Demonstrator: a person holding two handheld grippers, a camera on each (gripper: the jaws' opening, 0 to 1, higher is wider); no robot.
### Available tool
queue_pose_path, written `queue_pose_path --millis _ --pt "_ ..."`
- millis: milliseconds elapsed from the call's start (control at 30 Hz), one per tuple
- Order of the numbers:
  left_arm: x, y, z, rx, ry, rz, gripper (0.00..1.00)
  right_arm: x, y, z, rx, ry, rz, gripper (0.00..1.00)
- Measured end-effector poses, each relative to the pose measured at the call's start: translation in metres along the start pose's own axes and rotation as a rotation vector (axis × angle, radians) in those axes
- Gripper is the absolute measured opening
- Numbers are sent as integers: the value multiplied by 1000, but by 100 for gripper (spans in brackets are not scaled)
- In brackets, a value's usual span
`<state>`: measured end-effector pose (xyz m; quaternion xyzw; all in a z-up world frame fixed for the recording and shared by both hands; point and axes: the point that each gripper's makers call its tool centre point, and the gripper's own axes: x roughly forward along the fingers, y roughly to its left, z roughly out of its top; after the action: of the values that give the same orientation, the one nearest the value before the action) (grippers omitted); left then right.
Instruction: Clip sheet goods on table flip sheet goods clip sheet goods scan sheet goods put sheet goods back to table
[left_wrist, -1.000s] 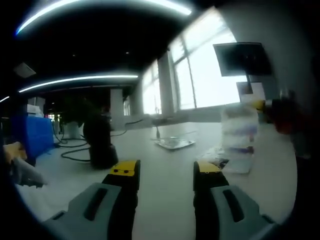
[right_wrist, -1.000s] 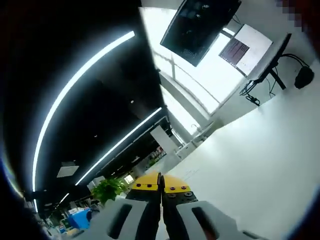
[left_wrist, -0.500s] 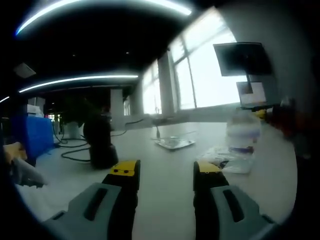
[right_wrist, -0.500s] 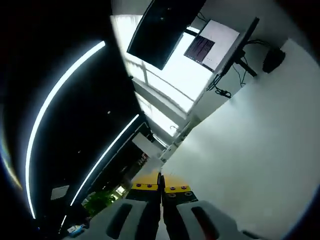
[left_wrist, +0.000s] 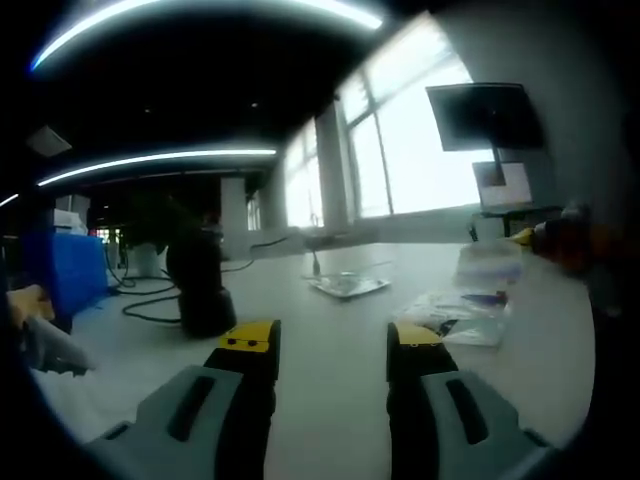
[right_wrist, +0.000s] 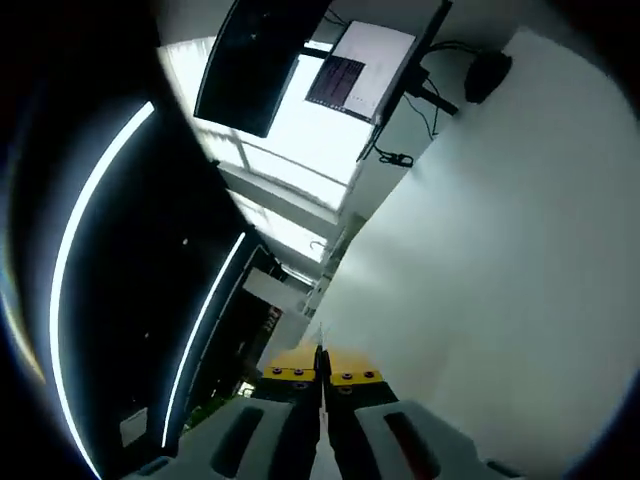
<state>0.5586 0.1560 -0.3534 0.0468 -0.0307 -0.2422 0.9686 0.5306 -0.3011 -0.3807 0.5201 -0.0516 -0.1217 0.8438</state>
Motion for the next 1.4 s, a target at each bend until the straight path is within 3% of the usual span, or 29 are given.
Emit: queue_pose_path --millis 133,233,467,533,633,767,933,1067,1100,1133,1200,1300,1367,1400 --pt "0 0 0 2 2 -1 35 3 -3 12 -56 -36 2 2" --pt "0 0 0 1 -1 0 35 4 -2 12 -77 -38 17 21" --pt "0 0 1 2 -2 2 35 2 0 11 -127 -42 28 25" --pt "0 1 1 8 -4 5 35 2 0 11 -199 -35 28 25" --pt "-1 1 2 4 -11 7 35 2 2 20 -285 -80 29 29" --pt "-1 1 2 7 -9 5 35 -1 18 33 -354 -151 94 48" --pt "0 0 1 19 -5 3 35 -1 47 49 -510 -186 197 49" --pt "-1 0 2 18 -8 3 35 10 60 46 -688 -123 298 41" --pt "-1 0 2 18 -8 2 35 13 62 36 -751 -50 348 39" --pt "-1 0 2 18 -7 1 35 17 59 34 -802 -27 350 41" --pt "0 -1 1 20 -5 -1 35 21 60 17 -874 85 417 43" --pt "0 -2 1 28 -3 -3 35 23 60 -1 -975 201 476 45" --pt "0 -1 1 27 -5 0 35 23 61 -8 -1032 244 506 44" --pt "-1 -1 2 25 -6 1 35 20 62 -17 -1061 291 551 42"
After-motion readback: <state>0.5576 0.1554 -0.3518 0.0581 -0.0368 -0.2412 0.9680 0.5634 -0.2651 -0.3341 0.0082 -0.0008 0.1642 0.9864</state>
